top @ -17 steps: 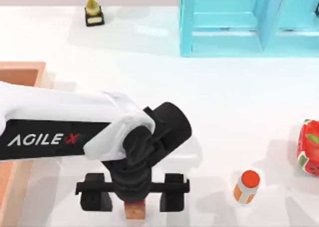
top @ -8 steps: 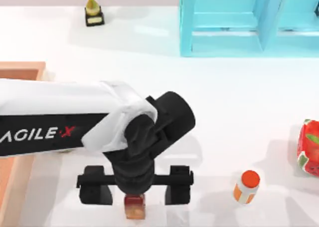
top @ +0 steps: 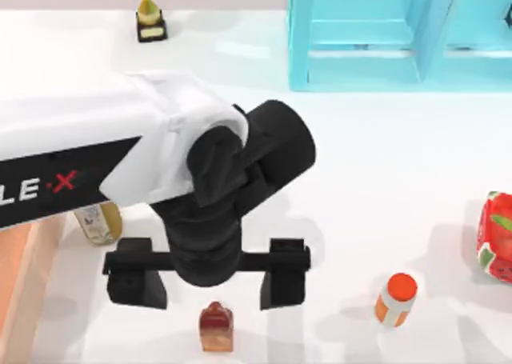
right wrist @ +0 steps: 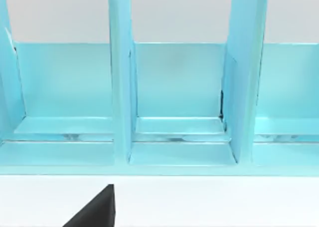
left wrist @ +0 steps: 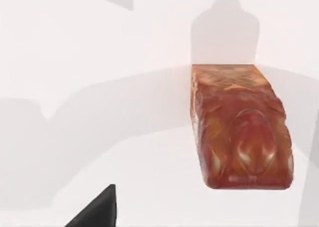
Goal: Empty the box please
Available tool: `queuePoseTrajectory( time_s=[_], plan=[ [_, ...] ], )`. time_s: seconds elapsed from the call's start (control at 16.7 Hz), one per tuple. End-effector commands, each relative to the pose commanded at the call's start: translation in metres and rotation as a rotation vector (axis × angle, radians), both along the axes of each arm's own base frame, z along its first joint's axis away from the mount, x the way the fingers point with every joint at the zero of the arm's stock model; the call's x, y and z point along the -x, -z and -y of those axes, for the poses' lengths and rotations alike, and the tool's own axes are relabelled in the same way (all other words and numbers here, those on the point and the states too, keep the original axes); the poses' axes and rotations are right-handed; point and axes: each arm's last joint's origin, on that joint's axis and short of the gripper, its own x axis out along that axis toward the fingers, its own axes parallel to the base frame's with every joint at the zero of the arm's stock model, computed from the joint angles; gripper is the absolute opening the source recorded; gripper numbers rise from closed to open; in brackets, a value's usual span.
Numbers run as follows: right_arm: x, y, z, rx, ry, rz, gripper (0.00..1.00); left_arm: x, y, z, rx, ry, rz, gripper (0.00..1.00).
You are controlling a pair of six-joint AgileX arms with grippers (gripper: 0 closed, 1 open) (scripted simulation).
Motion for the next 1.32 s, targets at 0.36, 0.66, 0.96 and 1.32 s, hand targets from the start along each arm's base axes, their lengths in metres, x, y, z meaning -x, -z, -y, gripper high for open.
queuePoseTrajectory(
  time_s=[0.36, 0.66, 0.96, 1.32],
  plan=[
    [0.0, 0.0, 0.0, 0.0, 0.0, 0.0, 1.0, -0.01, -0.008, 0.001, 0.041, 0.0, 0.034, 1.0],
    [0.0, 0.0, 0.0, 0.0, 0.0, 0.0, 1.0, -0.083, -0.062, -0.027, 0.184, -0.052, 0.249, 1.0],
    [0.0, 0.0, 0.0, 0.0, 0.0, 0.0, 1.0, -0.16, -0.092, -0.134, 0.087, -0.058, 0.364, 1.0],
    [0.0, 0.0, 0.0, 0.0, 0.0, 0.0, 1.0, -0.174, -0.066, -0.264, -0.02, -0.019, 0.112, 1.0]
  ],
)
